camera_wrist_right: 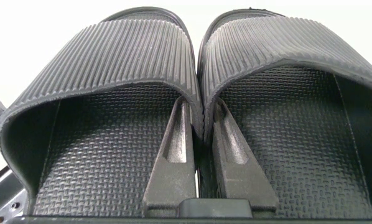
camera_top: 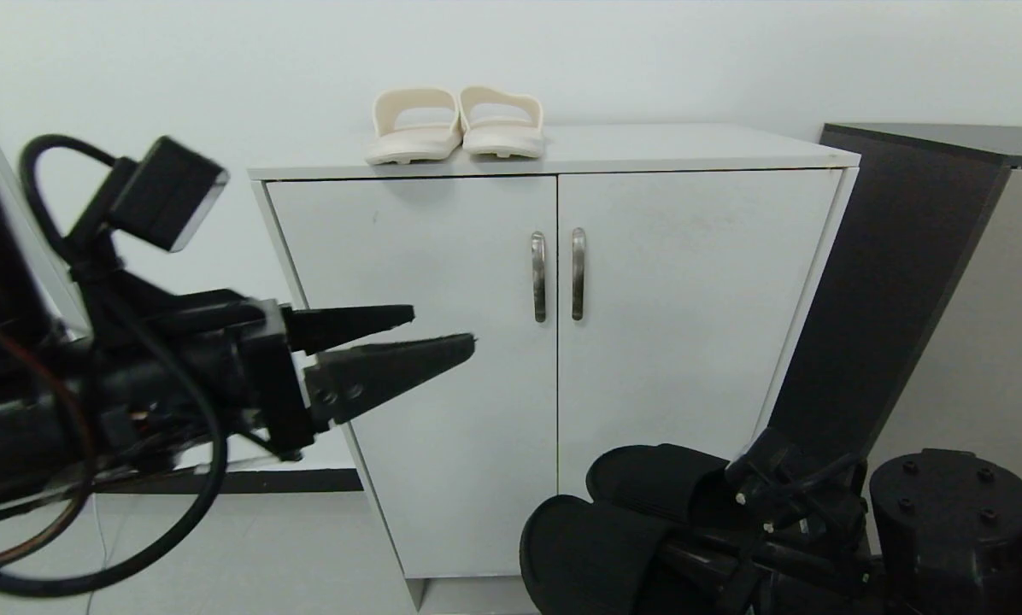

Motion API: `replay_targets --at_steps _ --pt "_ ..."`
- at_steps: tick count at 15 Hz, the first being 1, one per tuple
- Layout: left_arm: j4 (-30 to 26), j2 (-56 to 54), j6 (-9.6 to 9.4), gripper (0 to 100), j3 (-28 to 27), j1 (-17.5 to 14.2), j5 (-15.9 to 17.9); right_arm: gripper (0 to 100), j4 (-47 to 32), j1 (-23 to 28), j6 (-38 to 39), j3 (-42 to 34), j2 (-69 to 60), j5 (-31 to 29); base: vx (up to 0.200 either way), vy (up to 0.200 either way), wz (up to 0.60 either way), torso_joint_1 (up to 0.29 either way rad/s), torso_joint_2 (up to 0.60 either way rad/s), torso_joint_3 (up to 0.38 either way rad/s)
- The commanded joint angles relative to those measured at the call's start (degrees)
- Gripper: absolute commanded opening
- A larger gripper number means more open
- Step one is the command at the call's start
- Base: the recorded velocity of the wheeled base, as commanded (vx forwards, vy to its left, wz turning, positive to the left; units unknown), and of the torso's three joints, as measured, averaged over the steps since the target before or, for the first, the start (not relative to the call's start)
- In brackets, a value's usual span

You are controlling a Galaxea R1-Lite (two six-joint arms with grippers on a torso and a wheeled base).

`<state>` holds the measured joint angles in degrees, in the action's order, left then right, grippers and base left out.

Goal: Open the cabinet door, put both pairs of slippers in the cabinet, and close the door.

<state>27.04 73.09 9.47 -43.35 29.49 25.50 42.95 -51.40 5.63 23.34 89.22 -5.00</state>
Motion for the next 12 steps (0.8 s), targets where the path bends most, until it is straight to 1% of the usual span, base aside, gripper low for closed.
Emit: replay_targets --at_steps 1,3,5,7,9,10,12 --pt "1.44 10.31 1.51 100 -7.63 4.17 -1.77 0 0.03 -0.02 -0.01 -0.14 -0.01 -0.01 0.0 0.0 0.0 0.0 0.0 0.0" --pt "1.44 14.53 3.45 100 -12.81 5.67 -1.77 0 0.03 -0.02 -0.01 -0.32 -0.1 -0.01 0.0 0.0 0.0 0.0 0.0 0.0" --pt "1.26 18.49 3.98 100 -17.12 7.51 -1.51 0 0.03 -0.02 -0.01 -0.32 -0.1 0.08 0.0 0.0 0.0 0.0 0.0 0.0" --pt "1.17 21.74 4.59 100 -20.28 8.66 -1.42 0 0.03 -0.02 -0.01 -0.49 -0.28 0.16 0.0 0.0 0.0 0.0 0.0 0.0" --pt "1.09 24.55 6.08 100 -23.8 8.74 -1.16 0 0.03 -0.02 -0.01 -0.76 -0.28 0.16 0.0 0.0 0.0 0.0 0.0 0.0" --pt "1.09 25.87 6.17 100 -25.03 8.74 -0.98 0 0.03 -0.02 -0.01 -0.76 -0.19 0.16 0.0 0.0 0.0 0.0 0.0 0.0" --pt "1.09 27.01 6.44 100 -25.73 8.66 0.6 0 0.03 -0.02 -0.01 -1.02 -0.1 0.16 0.0 0.0 0.0 0.0 0.0 0.0"
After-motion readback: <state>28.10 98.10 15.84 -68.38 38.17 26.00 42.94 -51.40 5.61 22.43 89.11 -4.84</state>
